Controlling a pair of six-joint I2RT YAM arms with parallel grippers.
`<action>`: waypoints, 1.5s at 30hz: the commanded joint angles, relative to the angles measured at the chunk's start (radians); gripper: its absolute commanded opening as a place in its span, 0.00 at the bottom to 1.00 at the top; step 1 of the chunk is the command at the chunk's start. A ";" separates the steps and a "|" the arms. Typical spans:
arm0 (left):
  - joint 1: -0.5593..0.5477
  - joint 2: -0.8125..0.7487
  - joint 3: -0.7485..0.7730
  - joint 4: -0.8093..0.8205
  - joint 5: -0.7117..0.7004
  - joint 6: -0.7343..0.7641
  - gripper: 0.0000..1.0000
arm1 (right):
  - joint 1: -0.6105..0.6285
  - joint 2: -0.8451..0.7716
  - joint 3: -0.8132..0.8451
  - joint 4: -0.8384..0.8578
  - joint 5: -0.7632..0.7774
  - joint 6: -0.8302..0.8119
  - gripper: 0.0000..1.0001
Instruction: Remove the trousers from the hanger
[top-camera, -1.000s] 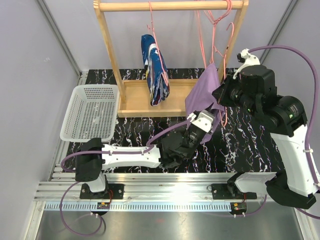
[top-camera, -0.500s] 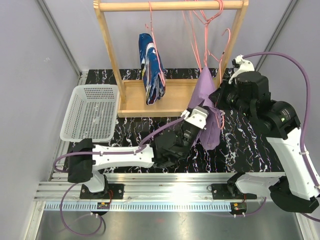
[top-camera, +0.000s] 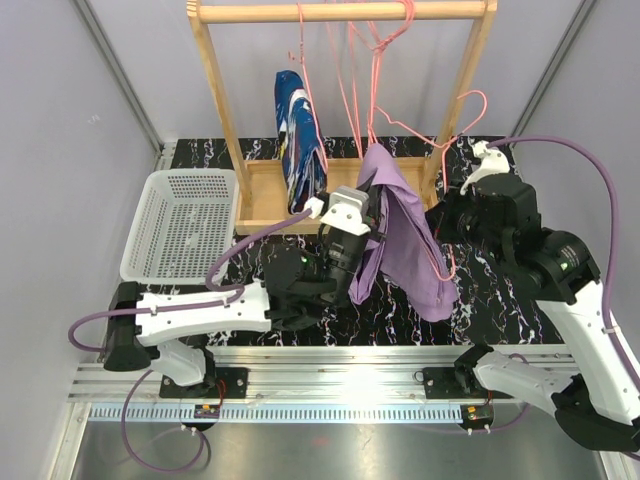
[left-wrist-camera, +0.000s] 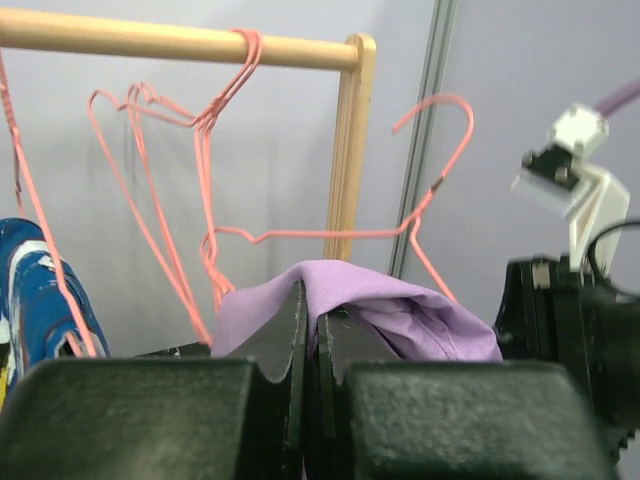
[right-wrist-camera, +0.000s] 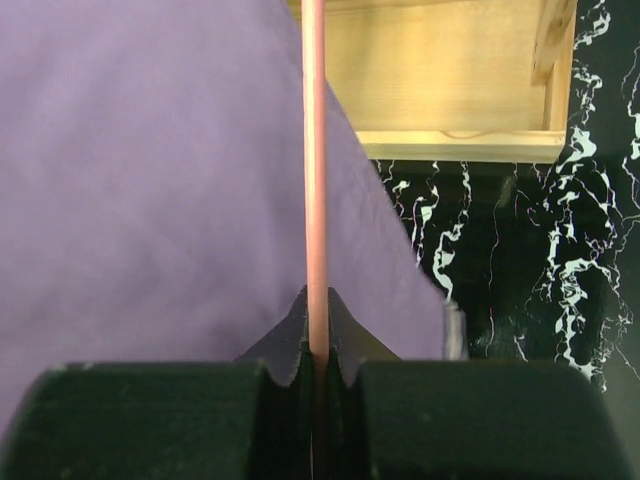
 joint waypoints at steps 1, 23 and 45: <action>0.003 -0.085 0.100 0.106 0.011 -0.023 0.00 | 0.001 -0.020 -0.030 -0.004 0.010 -0.012 0.00; -0.011 -0.133 0.227 -0.011 0.094 -0.115 0.00 | 0.003 -0.236 -0.371 -0.030 0.059 0.046 0.00; -0.028 -0.246 0.372 -0.399 0.088 -0.111 0.00 | 0.001 -0.279 -0.339 -0.050 0.197 0.005 0.00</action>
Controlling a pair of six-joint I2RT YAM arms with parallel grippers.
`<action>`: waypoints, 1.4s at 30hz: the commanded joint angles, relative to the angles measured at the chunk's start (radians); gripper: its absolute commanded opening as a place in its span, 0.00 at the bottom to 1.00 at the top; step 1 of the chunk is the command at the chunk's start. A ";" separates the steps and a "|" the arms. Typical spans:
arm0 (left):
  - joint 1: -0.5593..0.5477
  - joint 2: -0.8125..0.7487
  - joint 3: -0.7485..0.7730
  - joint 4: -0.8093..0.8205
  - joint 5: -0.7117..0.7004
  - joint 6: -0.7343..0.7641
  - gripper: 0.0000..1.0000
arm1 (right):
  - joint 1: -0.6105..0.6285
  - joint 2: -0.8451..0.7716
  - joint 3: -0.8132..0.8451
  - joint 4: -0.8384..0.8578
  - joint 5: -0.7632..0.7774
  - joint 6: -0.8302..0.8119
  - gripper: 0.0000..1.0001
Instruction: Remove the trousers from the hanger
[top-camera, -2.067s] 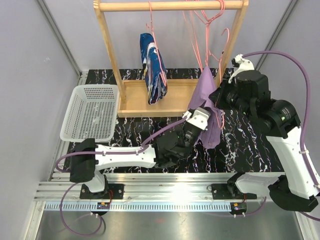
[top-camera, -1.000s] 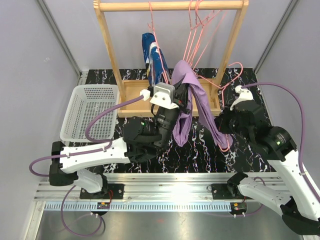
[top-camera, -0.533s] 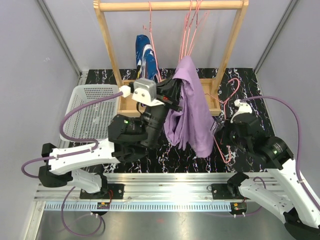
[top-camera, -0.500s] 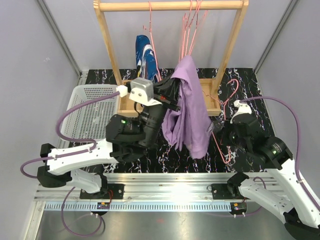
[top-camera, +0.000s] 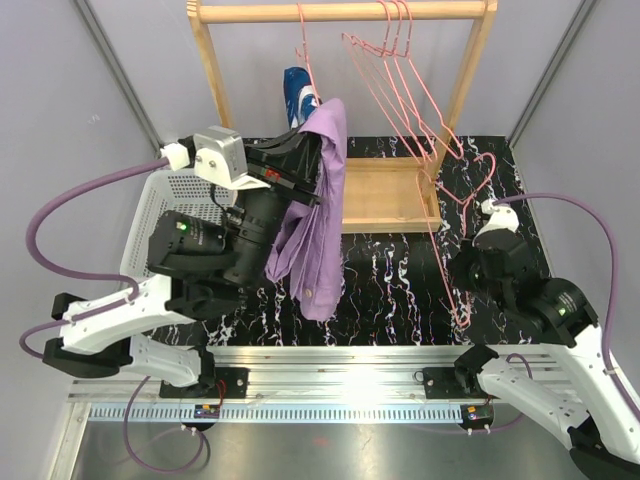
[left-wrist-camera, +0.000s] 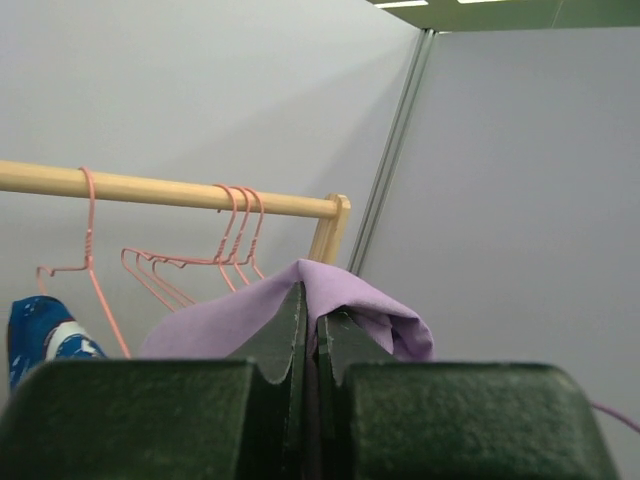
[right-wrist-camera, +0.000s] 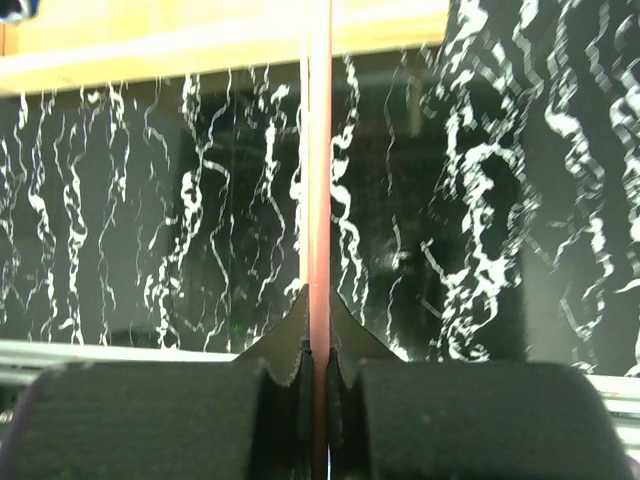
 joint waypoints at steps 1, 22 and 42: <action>-0.005 -0.070 0.032 -0.020 0.015 0.034 0.00 | 0.003 0.004 0.079 0.035 0.082 -0.046 0.00; 0.079 -0.460 -0.383 0.204 -0.374 0.500 0.00 | 0.003 0.047 0.214 0.027 0.270 -0.155 0.00; 0.675 -0.555 -0.548 -0.057 -0.338 0.357 0.00 | 0.001 0.018 0.330 -0.002 0.135 -0.180 0.00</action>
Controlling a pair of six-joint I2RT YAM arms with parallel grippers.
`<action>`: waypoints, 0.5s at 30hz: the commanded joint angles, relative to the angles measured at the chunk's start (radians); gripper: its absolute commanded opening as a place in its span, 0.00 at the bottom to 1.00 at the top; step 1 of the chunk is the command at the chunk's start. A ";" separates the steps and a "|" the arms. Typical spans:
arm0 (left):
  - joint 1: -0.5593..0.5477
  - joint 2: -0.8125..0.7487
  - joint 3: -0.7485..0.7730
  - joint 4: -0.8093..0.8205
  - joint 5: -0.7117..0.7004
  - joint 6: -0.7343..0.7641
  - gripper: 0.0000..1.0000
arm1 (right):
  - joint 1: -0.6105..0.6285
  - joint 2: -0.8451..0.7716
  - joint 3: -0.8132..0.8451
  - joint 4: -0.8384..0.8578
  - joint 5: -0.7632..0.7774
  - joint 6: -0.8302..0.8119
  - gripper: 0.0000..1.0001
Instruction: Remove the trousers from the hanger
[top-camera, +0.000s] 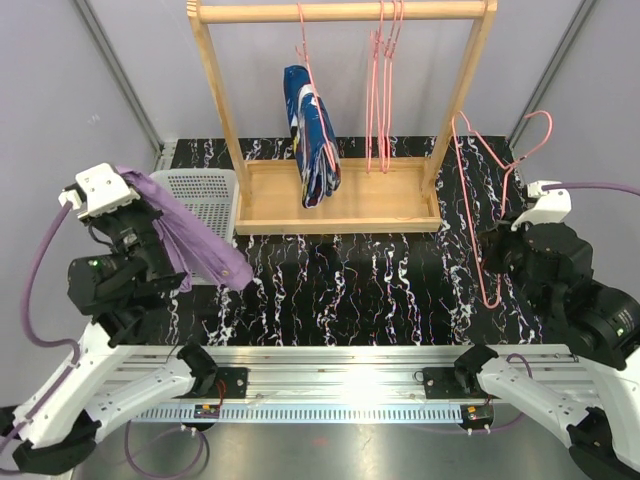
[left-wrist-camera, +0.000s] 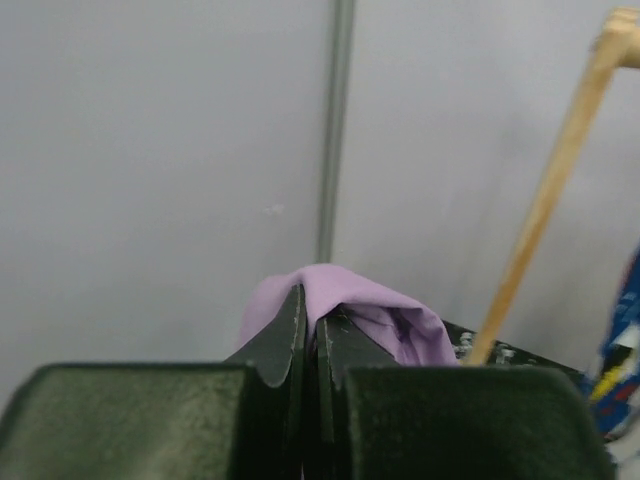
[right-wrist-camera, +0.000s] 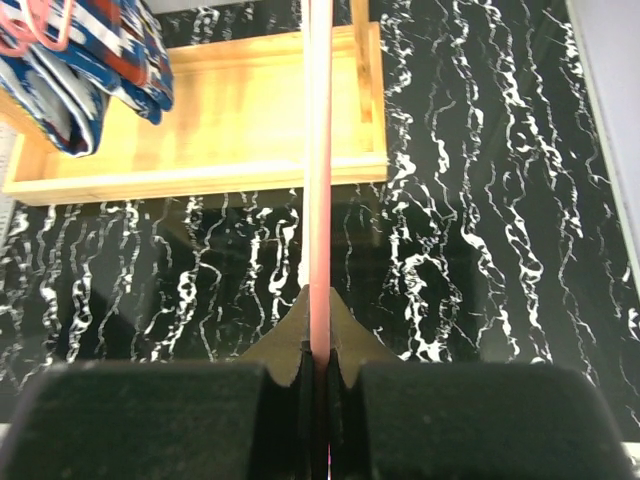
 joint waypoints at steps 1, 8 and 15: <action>0.143 0.024 0.031 -0.128 0.092 -0.106 0.00 | 0.001 -0.016 0.043 0.011 -0.034 -0.005 0.00; 0.475 0.113 0.073 -0.401 0.197 -0.301 0.00 | 0.001 -0.034 0.043 0.029 -0.082 0.004 0.00; 0.555 0.218 -0.068 -0.322 0.283 -0.293 0.00 | 0.001 -0.051 0.016 0.060 -0.116 -0.002 0.00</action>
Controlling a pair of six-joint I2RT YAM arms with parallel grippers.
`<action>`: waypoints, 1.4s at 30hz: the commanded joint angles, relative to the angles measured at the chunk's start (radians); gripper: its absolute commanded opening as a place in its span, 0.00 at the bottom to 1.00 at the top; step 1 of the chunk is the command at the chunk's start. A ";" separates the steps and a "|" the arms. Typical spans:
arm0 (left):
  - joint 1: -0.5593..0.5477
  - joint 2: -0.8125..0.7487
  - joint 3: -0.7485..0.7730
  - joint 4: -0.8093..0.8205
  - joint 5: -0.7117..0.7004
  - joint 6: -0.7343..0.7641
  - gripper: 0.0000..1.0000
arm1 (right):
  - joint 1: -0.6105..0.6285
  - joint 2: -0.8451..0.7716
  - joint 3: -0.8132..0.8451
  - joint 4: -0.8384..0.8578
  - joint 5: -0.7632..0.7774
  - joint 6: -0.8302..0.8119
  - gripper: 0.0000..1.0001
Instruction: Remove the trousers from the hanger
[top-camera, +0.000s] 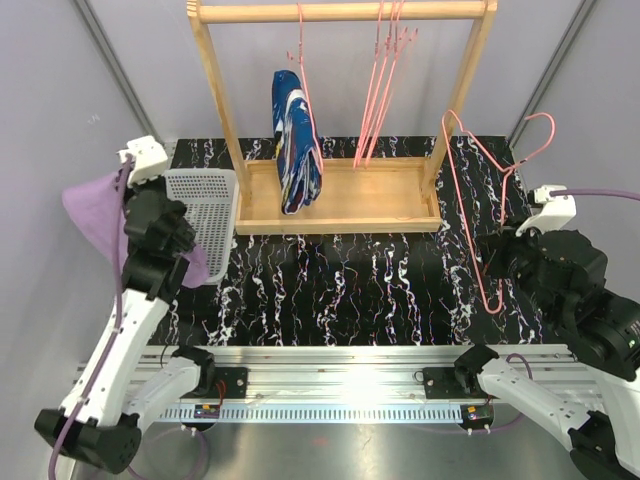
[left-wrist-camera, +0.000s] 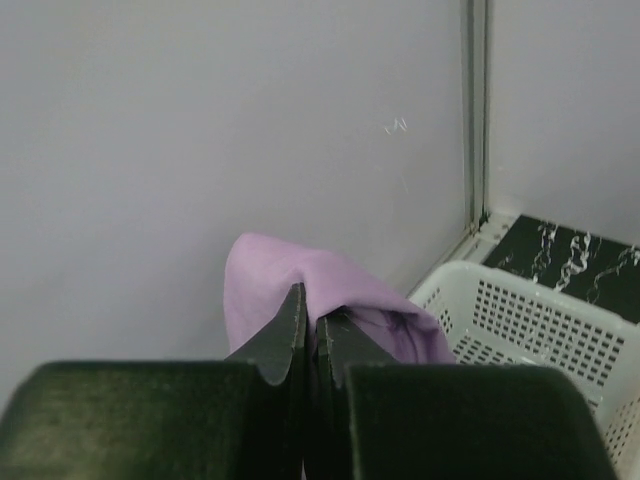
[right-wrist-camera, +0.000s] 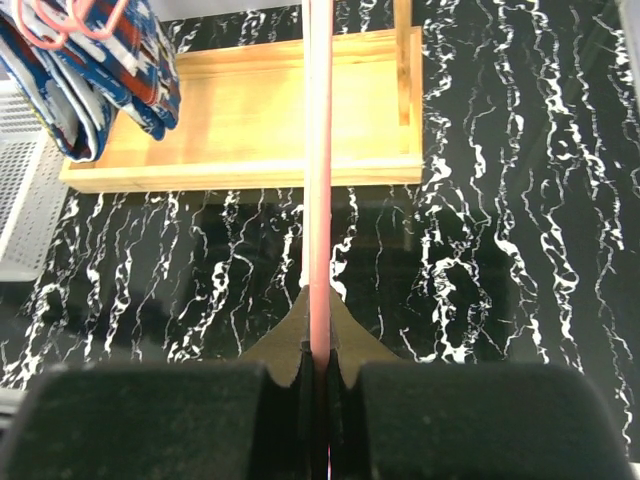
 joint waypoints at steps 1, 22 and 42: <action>0.008 0.091 -0.042 0.101 0.076 -0.003 0.00 | 0.001 -0.017 -0.002 0.055 -0.035 -0.005 0.00; 0.009 0.911 0.185 0.106 -0.147 0.022 0.00 | 0.001 -0.073 -0.017 0.083 -0.062 -0.014 0.00; 0.058 0.807 0.194 -0.212 0.241 -0.374 0.71 | 0.001 -0.075 0.030 0.072 -0.085 -0.008 0.00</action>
